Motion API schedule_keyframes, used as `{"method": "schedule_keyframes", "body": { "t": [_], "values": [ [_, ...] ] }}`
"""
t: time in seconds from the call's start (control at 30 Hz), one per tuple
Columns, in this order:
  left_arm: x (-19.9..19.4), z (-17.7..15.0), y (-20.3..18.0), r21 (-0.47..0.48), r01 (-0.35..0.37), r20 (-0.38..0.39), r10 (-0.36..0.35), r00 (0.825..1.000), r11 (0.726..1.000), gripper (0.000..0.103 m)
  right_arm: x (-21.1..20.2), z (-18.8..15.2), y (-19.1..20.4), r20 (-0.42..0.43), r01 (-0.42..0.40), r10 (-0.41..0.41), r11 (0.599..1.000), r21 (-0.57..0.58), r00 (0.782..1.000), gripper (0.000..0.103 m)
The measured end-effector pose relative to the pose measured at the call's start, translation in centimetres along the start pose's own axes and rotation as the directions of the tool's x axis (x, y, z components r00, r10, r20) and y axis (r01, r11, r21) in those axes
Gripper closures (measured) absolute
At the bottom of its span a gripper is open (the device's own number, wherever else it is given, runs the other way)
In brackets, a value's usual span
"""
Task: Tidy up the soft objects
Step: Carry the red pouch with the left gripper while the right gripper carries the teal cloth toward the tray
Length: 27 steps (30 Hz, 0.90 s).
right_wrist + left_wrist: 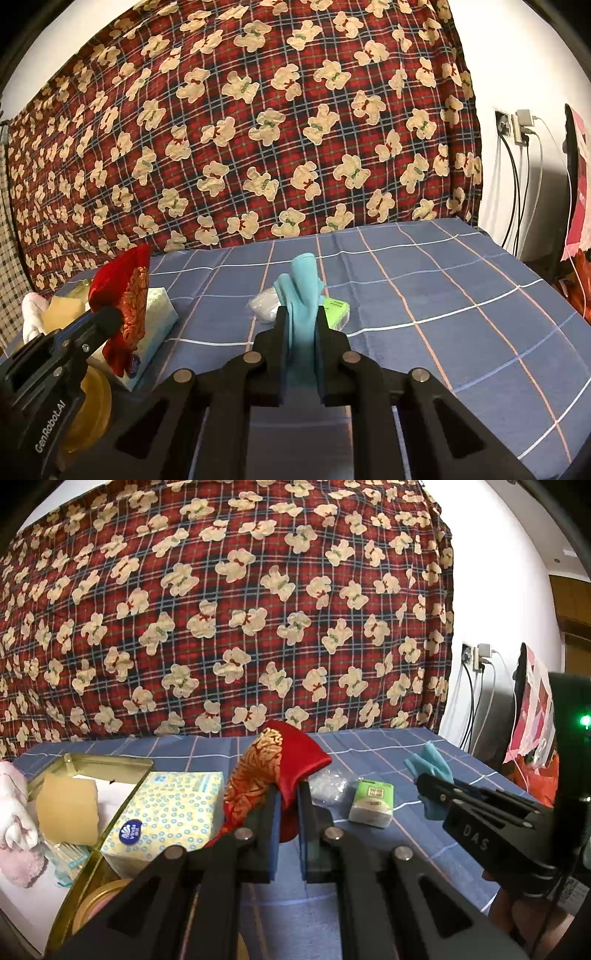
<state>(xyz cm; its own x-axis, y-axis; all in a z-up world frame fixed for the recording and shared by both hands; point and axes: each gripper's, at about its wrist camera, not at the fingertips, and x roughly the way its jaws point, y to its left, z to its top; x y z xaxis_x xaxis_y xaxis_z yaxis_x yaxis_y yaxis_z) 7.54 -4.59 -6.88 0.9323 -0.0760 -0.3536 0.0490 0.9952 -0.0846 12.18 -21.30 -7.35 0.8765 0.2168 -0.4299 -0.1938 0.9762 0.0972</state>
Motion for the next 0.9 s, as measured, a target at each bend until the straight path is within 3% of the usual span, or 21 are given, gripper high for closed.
{"method": "schedule_keyframes", "body": {
  "t": [0.9],
  "values": [
    [-1.4, -0.2, 2.8, -0.043, -0.022, 0.037, 0.023, 0.999, 0.999, 0.098, 0.5, -0.4, 3.4, -0.010, -0.026, 0.025, 0.999, -0.036, 1.000, 0.090]
  ]
}}
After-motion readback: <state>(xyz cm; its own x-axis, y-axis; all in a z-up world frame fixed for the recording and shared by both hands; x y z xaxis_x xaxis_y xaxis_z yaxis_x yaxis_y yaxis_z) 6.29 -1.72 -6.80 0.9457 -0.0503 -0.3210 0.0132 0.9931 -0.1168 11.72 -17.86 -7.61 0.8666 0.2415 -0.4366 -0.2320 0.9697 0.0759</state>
